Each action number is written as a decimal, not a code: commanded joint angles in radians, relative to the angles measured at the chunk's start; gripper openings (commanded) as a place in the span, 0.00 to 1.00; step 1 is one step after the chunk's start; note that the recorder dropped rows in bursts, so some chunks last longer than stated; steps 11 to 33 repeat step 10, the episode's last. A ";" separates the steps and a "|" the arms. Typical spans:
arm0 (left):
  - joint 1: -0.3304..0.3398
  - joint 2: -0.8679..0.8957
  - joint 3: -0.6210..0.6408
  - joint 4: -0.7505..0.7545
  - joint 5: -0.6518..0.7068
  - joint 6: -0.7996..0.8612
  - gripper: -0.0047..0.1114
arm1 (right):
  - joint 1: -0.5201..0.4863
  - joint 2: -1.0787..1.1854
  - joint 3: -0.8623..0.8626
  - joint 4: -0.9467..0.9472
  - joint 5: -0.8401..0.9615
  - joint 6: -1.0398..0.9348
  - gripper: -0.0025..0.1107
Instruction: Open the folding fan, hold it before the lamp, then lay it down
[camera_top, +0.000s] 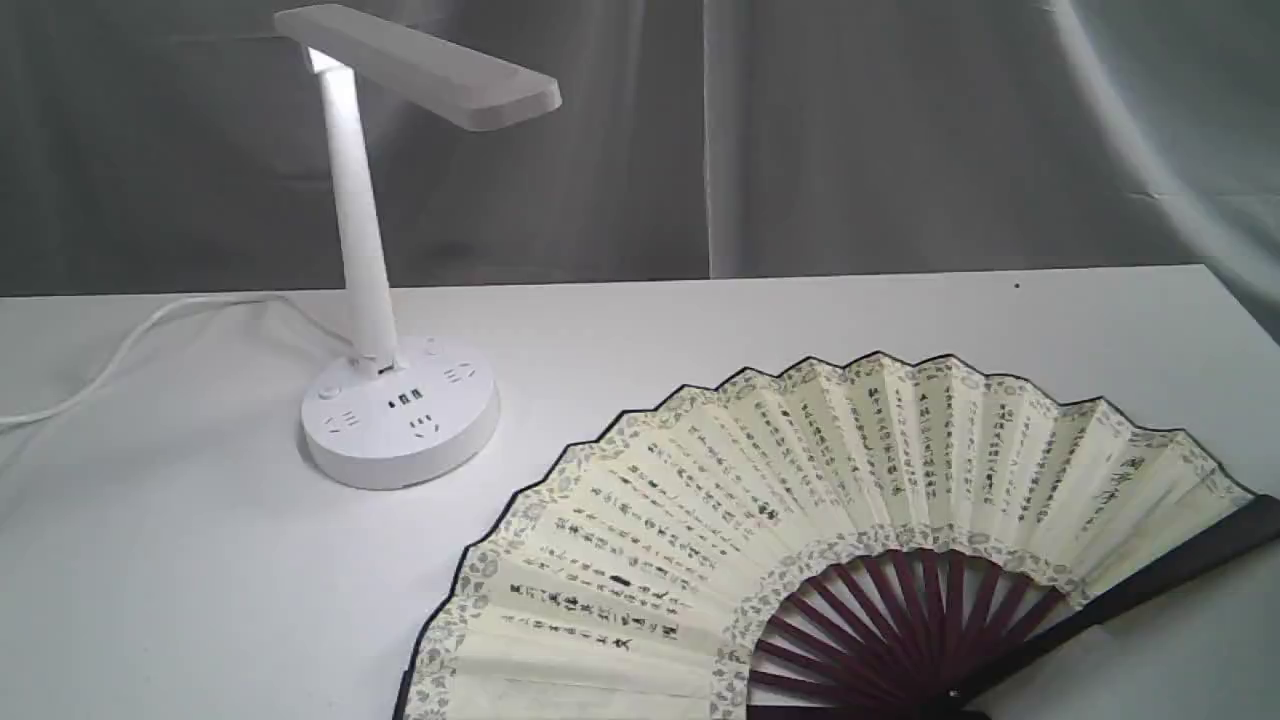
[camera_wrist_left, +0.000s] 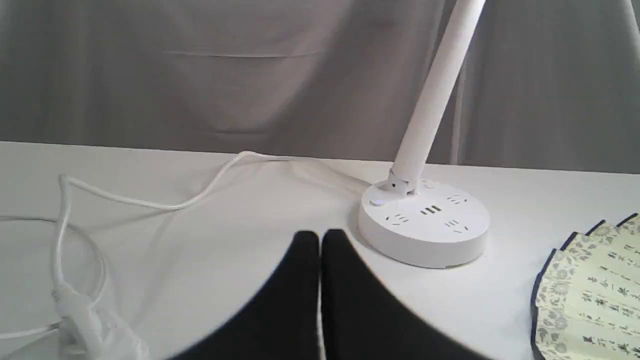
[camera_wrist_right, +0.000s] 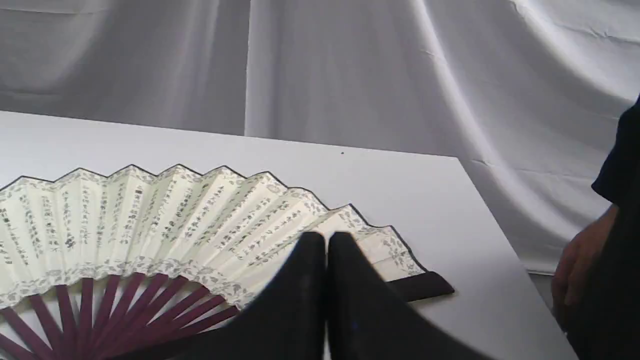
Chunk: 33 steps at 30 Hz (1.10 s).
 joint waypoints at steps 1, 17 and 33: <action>0.003 -0.003 0.004 0.000 -0.002 0.002 0.04 | 0.003 -0.004 0.003 -0.014 0.002 0.000 0.02; 0.003 -0.003 0.004 0.000 -0.002 0.002 0.04 | 0.003 -0.004 0.003 -0.014 0.002 0.005 0.02; 0.003 -0.003 0.004 0.000 -0.002 0.002 0.04 | 0.003 -0.004 0.003 -0.014 0.002 0.005 0.02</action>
